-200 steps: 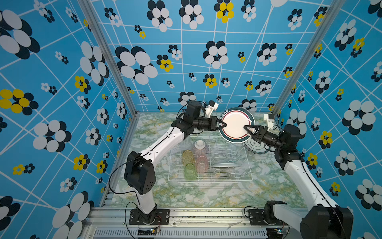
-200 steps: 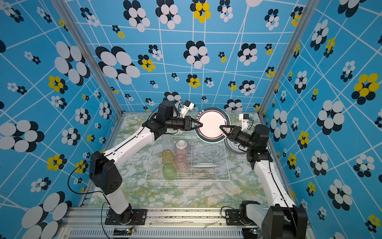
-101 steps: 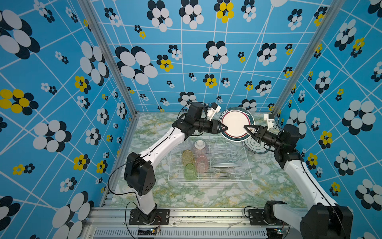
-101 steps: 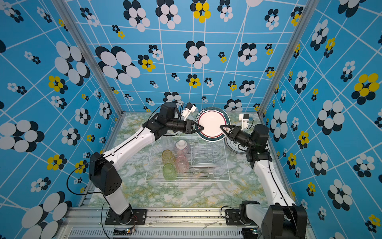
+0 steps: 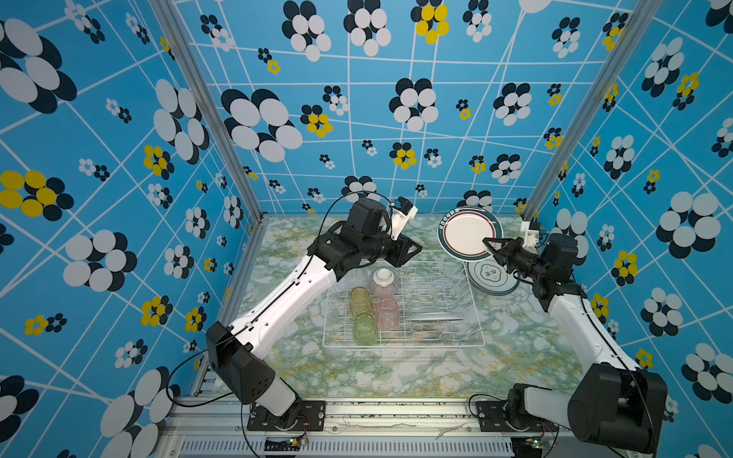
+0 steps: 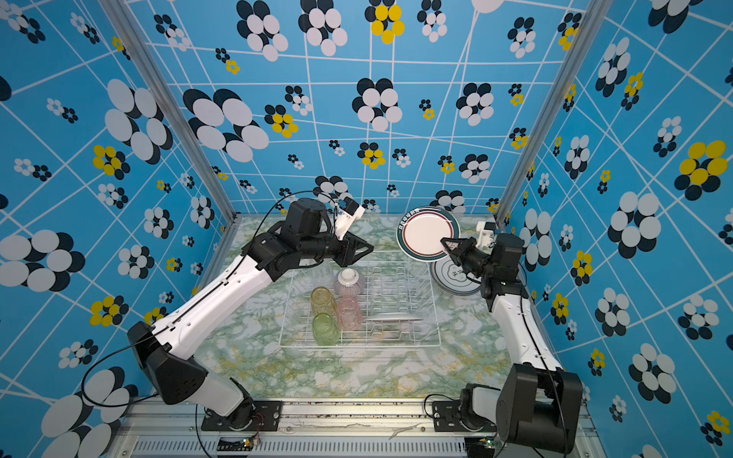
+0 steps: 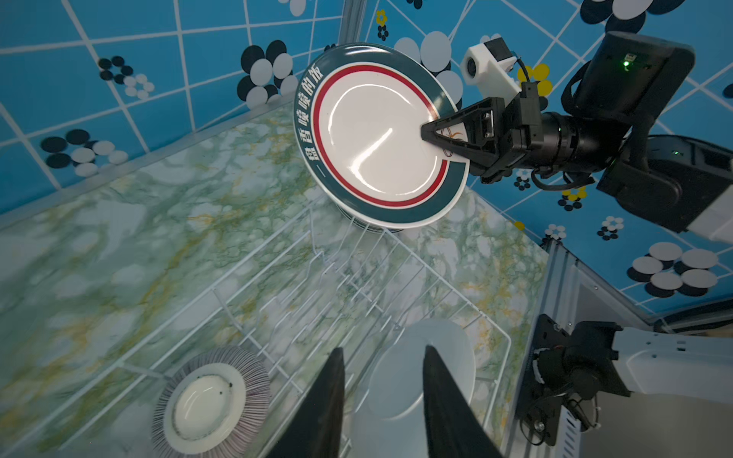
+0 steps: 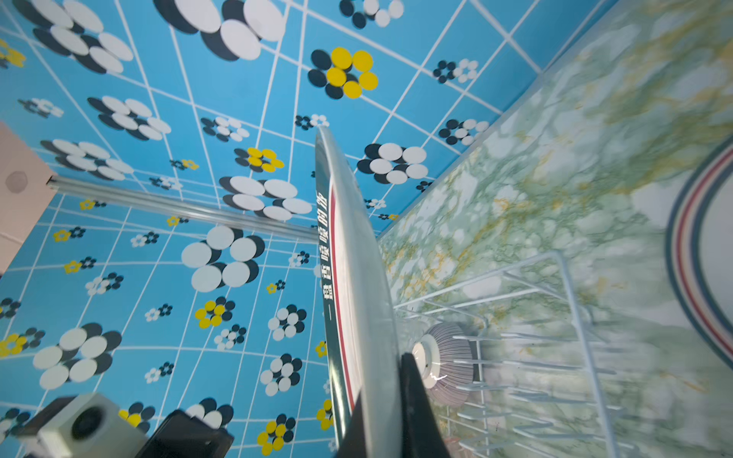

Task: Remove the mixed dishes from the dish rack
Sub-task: 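Carry the plate toward the plate stack with the right gripper while the left gripper opens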

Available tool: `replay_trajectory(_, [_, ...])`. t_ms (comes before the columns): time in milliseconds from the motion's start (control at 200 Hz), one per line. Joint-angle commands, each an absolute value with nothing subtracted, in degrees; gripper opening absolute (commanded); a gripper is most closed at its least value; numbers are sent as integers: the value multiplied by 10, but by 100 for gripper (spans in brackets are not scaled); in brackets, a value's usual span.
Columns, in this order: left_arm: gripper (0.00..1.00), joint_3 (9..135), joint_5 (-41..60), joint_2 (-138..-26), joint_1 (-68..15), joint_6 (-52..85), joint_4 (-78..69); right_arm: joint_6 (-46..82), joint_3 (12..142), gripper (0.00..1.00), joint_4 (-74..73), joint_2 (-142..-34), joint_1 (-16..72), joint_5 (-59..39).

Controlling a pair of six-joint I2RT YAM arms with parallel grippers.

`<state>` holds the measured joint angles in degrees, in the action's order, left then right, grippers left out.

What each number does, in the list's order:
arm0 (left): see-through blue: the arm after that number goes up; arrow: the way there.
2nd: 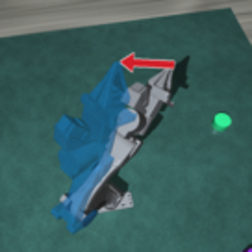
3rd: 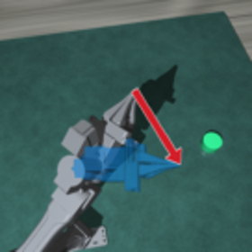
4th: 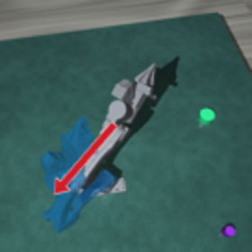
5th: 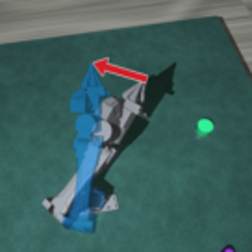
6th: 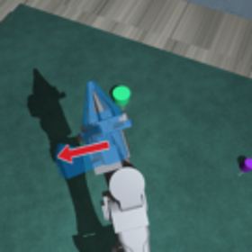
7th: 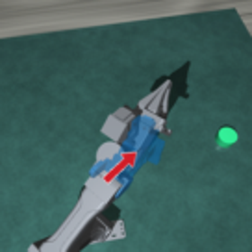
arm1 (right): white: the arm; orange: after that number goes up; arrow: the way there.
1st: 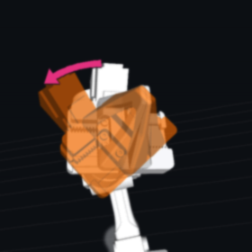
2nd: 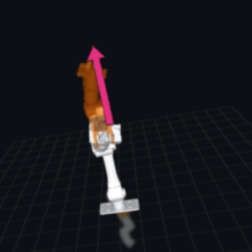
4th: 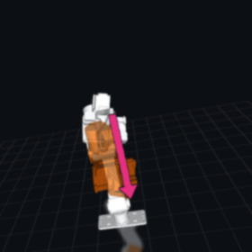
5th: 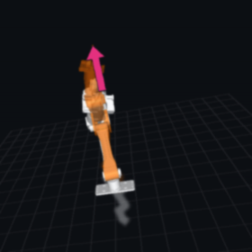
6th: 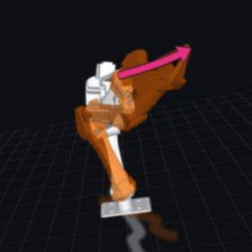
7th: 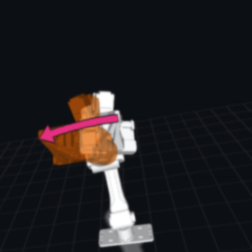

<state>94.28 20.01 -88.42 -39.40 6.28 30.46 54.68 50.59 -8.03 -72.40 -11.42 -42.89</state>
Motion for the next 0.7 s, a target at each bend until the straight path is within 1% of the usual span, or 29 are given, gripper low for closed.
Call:
replay_trajectory(0, [38, 942, 82, -870, -421, -12, 363, 507, 531, 0, -38, -733, -158, -397])
replay_trajectory(75, [42, 943, 47, -872, -438, -35, 381, 473, 535, 0, 1, -743, -179, -378])
replay_trajectory(170, [42, 938, 26, -876, -455, -51, 393, 431, 539, 0, 47, -755, -198, -346])
replay_trajectory(305, [42, 937, 15, -887, -463, -51, 407, 394, 533, 0, 74, -771, -219, -306])
replay_trajectory(390, [42, 934, 21, -890, -470, -56, 408, 383, 528, 0, 76, -785, -232, -288])
replay_trajectory(410, [47, 932, 21, -890, -472, -57, 407, 383, 527, 0, 76, -788, -233, -286])
replay_trajectory(500, [52, 923, 28, -887, -477, -58, 396, 377, 527, 0, 73, -812, -239, -280])
replay_trajectory(615, [54, 921, 31, -891, -480, -59, 390, 374, 528, 0, 63, -845, -239, -278])
replay_trajectory(695, [53, 929, 27, -900, -484, -60, 396, 377, 528, 0, 55, -865, -239, -283])
